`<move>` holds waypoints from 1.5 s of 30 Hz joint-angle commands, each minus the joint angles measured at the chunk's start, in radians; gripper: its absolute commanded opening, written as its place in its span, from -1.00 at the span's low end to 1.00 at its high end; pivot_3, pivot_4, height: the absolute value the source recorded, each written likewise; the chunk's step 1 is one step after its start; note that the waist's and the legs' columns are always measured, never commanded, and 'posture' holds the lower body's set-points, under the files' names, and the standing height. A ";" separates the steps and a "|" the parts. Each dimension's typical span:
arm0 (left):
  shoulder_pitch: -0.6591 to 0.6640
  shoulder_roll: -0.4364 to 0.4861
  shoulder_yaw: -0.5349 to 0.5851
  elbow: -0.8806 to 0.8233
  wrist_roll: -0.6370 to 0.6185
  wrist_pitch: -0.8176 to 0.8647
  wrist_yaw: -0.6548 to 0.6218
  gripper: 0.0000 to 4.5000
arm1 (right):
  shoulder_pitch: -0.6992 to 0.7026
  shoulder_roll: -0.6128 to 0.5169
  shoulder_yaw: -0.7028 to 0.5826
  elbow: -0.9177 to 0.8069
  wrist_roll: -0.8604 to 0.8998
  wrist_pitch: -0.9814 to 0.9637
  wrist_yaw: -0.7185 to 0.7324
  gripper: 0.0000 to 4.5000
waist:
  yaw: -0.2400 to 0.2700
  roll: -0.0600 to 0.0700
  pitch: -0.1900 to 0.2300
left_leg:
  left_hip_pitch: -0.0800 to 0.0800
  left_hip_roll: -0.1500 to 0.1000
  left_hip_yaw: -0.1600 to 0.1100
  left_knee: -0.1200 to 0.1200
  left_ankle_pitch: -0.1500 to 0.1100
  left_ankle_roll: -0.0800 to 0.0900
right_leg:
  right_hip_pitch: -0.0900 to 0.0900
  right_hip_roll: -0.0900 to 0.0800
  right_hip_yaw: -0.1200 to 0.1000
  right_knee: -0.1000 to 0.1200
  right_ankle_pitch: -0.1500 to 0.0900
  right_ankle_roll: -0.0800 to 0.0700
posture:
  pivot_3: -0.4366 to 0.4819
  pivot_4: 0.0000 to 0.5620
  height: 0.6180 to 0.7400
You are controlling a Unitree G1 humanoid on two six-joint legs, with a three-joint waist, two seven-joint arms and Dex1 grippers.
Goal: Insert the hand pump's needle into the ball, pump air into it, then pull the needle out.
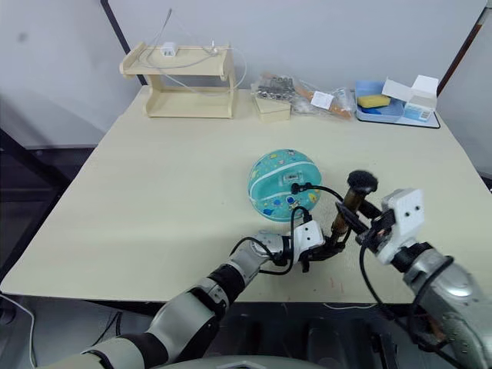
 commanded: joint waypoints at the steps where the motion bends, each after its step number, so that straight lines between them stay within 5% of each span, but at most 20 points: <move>1: 0.029 0.008 -0.034 0.038 0.038 0.028 -0.033 -0.52 | 0.059 0.048 0.108 0.172 -0.128 -0.019 0.031 -0.57 | -0.002 0.002 -0.002 | 0.000 0.000 0.000 0.000 0.000 0.000 | 0.000 0.000 0.000 0.000 0.000 0.000 | -0.05 -0.47 1.00; 4: 0.030 0.011 -0.034 0.038 0.038 0.026 -0.034 -0.52 | 0.055 0.086 0.110 0.180 -0.159 -0.053 0.041 -0.57 | -0.003 0.005 -0.003 | 0.000 0.000 0.000 0.000 0.000 0.000 | 0.000 0.000 0.000 0.000 0.000 0.000 | -0.05 -0.47 1.00; 12: 0.025 0.012 -0.034 0.053 0.040 0.020 -0.036 -0.52 | -0.025 0.052 -0.128 -0.116 -0.002 0.066 -0.022 -0.57 | -0.001 0.017 0.004 | -0.001 -0.002 -0.001 0.000 0.000 0.000 | -0.001 -0.001 0.000 0.000 0.000 0.000 | -0.05 -0.47 1.00; 27: 0.014 0.002 -0.034 0.075 0.042 0.009 -0.039 -0.52 | -0.166 -0.239 -0.542 -0.276 0.533 0.339 -0.187 -0.57 | -0.005 0.022 0.018 | -0.004 -0.003 0.000 0.000 0.000 0.000 | -0.002 -0.002 0.000 0.000 0.000 0.000 | -0.05 -0.47 1.00; 34: 0.018 0.002 -0.033 0.071 0.041 0.008 -0.036 -0.52 | -0.070 -0.158 -0.304 -0.195 0.290 0.285 -0.108 -0.57 | -0.006 0.015 0.016 | -0.003 -0.003 0.000 0.000 0.000 0.000 | -0.001 -0.002 0.000 0.000 0.000 0.001 | -0.05 -0.47 1.00; 41: 0.011 -0.003 -0.025 0.072 0.036 0.011 -0.026 -0.52 | 0.033 0.007 0.026 0.094 -0.076 0.035 0.019 -0.57 | -0.012 0.000 0.001 | 0.002 -0.002 0.000 0.000 0.000 0.000 | 0.002 -0.001 0.000 0.000 0.000 0.001 | -0.05 -0.47 1.00; 45: 0.009 -0.004 -0.020 0.066 0.033 0.016 -0.024 -0.52 | 0.068 0.095 0.094 0.237 -0.175 -0.086 0.068 -0.57 | -0.012 -0.002 0.000 | 0.015 -0.001 0.000 -0.003 0.000 0.000 | 0.014 -0.001 0.000 -0.001 -0.002 0.004 | -0.05 -0.47 1.00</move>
